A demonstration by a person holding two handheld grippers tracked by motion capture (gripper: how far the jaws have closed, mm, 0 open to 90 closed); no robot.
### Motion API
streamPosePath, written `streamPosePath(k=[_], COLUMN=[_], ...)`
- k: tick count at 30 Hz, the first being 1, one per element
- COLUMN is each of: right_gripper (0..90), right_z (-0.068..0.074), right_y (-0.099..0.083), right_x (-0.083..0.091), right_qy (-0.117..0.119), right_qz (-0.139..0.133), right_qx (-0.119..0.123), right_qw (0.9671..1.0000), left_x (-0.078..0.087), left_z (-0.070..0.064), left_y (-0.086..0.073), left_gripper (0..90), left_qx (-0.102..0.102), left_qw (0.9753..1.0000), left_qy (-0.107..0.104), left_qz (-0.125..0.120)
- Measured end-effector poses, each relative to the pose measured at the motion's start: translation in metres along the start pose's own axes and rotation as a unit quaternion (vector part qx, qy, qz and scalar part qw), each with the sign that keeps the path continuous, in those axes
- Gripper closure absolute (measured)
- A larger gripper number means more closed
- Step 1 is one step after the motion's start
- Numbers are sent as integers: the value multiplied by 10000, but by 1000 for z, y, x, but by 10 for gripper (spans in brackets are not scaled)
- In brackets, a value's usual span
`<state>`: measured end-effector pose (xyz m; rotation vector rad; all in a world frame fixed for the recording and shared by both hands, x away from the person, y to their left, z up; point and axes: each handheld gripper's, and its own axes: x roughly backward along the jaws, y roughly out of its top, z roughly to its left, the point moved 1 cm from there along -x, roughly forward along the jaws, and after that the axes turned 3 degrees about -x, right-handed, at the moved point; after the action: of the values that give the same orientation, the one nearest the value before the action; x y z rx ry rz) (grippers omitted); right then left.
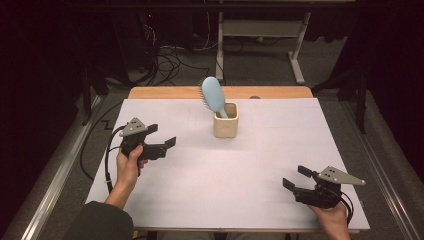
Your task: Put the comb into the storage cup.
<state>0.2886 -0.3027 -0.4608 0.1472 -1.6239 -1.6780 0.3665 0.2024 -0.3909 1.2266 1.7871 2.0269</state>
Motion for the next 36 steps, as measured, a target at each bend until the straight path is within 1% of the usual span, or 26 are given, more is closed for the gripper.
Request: streamPosePath(k=[9, 15, 28, 36], right_gripper=[221, 221, 221, 221], right_z=[0, 0, -1, -1], right_y=[0, 0, 0, 0], right_x=[0, 0, 0, 0], right_qy=[1, 4, -5, -6], right_qz=[-2, 6, -6, -11], right_qx=[-4, -4, -22, -24], right_qw=[10000, 10000, 10000, 10000], left_x=[5, 8, 17, 19], left_z=[1, 1, 0, 3], left_y=[-3, -6, -12, -16], left_gripper=[157, 156, 156, 156], left_qx=[22, 8, -22, 26], left_qw=[10000, 10000, 10000, 10000], left_qy=[51, 21, 51, 75], left_qz=[-33, -34, -22, -13])
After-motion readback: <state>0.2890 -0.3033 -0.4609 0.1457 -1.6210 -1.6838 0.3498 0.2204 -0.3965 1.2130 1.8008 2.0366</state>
